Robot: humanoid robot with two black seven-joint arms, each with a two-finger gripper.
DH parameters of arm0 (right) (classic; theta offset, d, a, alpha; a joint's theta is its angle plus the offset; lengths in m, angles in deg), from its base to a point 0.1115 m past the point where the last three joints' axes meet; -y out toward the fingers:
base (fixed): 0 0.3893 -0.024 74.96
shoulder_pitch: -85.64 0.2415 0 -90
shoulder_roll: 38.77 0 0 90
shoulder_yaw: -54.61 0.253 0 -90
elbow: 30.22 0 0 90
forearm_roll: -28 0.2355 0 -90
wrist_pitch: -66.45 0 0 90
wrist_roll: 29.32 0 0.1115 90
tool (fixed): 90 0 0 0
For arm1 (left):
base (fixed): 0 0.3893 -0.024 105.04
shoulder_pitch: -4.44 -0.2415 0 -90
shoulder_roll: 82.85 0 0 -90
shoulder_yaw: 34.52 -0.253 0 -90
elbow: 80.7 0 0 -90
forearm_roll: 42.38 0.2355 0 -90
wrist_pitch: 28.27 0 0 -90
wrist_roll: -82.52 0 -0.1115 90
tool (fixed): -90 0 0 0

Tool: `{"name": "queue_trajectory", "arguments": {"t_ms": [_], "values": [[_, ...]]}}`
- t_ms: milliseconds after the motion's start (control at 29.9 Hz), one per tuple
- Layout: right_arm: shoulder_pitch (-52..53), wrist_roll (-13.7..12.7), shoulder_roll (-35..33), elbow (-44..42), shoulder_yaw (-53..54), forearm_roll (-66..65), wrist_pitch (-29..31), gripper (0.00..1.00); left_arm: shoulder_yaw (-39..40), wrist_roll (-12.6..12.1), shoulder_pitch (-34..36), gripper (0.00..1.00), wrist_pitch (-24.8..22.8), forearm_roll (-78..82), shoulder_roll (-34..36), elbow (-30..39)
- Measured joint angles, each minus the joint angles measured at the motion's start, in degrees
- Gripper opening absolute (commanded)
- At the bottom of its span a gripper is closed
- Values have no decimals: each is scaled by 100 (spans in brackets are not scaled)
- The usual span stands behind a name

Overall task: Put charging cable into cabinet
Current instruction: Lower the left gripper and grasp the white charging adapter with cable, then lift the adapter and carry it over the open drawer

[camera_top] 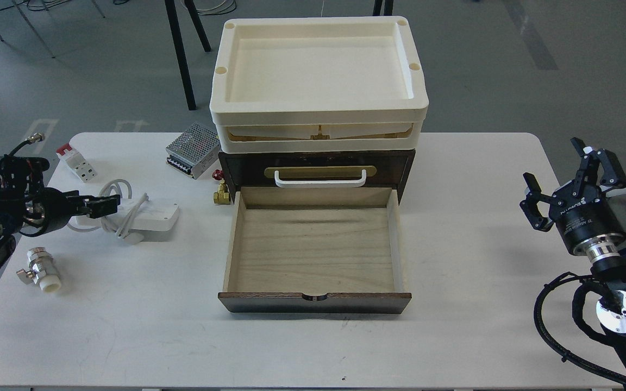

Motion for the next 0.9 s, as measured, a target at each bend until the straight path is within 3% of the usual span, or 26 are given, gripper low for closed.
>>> {"name": "queue_trajectory", "arguments": {"t_ms": [100,167,334,502,903], "values": [[0,0,0,0,0,0,1,99,-9,0,-30,63,94,16,-13,-7],[0,0,0,0,5,0,1,99,-11,1,-57,43,145,20,-37,-16],[0,0,0,0,8,0,1,99,-97,0,-98,6,224,80,-49,-142],[3,0,0,0,8,0,0,99,-525,2,-74,1,235,-2,-45,-164],[3,0,0,0,8,0,0,99,-555,0,-25,1,225,-831,79,-166]]}}
